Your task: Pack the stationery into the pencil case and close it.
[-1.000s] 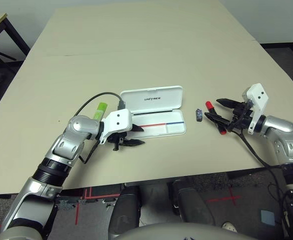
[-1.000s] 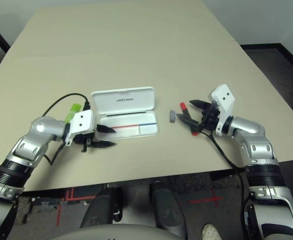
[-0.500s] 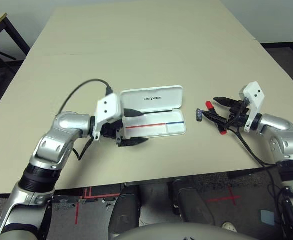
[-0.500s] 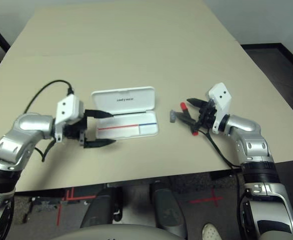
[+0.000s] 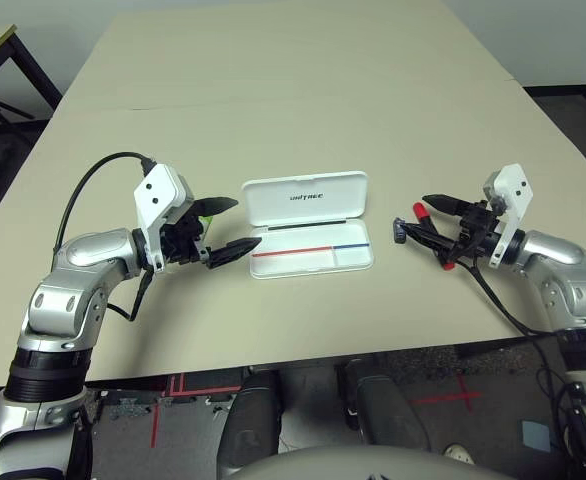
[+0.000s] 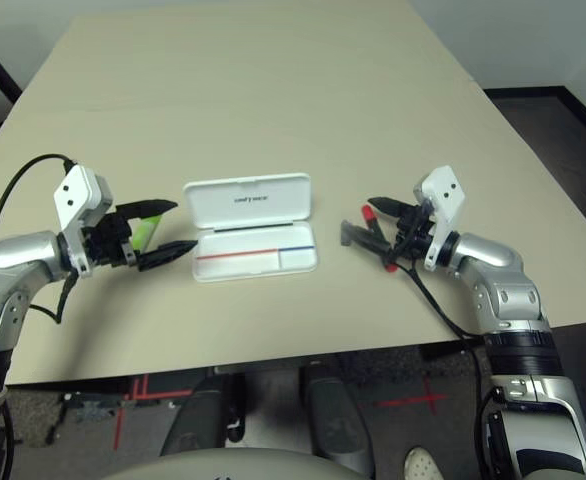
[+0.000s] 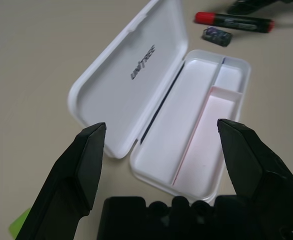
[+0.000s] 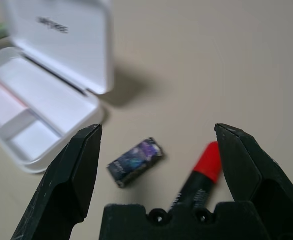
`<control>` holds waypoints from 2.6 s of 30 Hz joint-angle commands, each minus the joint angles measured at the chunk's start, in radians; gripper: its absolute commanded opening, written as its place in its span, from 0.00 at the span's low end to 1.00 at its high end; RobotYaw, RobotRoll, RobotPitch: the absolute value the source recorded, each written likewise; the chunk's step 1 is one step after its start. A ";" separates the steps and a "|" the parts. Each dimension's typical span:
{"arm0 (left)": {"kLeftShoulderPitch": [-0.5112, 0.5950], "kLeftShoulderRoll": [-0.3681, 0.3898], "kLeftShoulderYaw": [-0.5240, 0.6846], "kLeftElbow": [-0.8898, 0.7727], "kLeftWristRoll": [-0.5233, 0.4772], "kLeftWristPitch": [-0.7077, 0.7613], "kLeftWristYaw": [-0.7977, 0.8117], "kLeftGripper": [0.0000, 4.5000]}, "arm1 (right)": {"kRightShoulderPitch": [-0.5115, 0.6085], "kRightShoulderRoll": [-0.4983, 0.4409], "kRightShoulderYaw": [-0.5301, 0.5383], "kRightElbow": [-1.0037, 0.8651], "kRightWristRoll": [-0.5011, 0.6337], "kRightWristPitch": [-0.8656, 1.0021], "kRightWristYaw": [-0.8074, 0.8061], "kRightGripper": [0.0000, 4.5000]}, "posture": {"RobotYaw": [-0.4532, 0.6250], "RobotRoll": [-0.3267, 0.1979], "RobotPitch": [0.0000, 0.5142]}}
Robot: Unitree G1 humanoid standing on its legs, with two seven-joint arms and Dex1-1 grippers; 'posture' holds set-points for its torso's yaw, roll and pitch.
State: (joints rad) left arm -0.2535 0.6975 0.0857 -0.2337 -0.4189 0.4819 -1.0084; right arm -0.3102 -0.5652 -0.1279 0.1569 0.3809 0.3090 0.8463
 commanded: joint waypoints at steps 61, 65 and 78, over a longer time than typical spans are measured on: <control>-0.069 0.048 -0.154 -0.143 -0.018 -0.021 -0.085 1.00 | -0.144 -0.136 0.026 -0.265 0.043 0.706 -0.256 0.12 | 0.30 0.62 0.29; -0.072 0.050 -0.153 -0.138 -0.017 -0.022 -0.088 1.00 | -0.209 -0.267 0.086 -0.265 0.055 0.659 -0.081 0.12 | 0.30 0.62 0.29; -0.076 0.059 -0.147 -0.141 -0.016 -0.020 -0.079 1.00 | -0.460 -0.308 0.417 -0.084 -0.089 0.276 0.448 0.12 | 0.33 0.62 0.30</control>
State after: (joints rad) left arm -0.3296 0.7465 -0.0578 -0.3756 -0.4342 0.4622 -1.0851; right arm -0.7533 -0.8909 0.2437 0.0425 0.3298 0.6335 1.2633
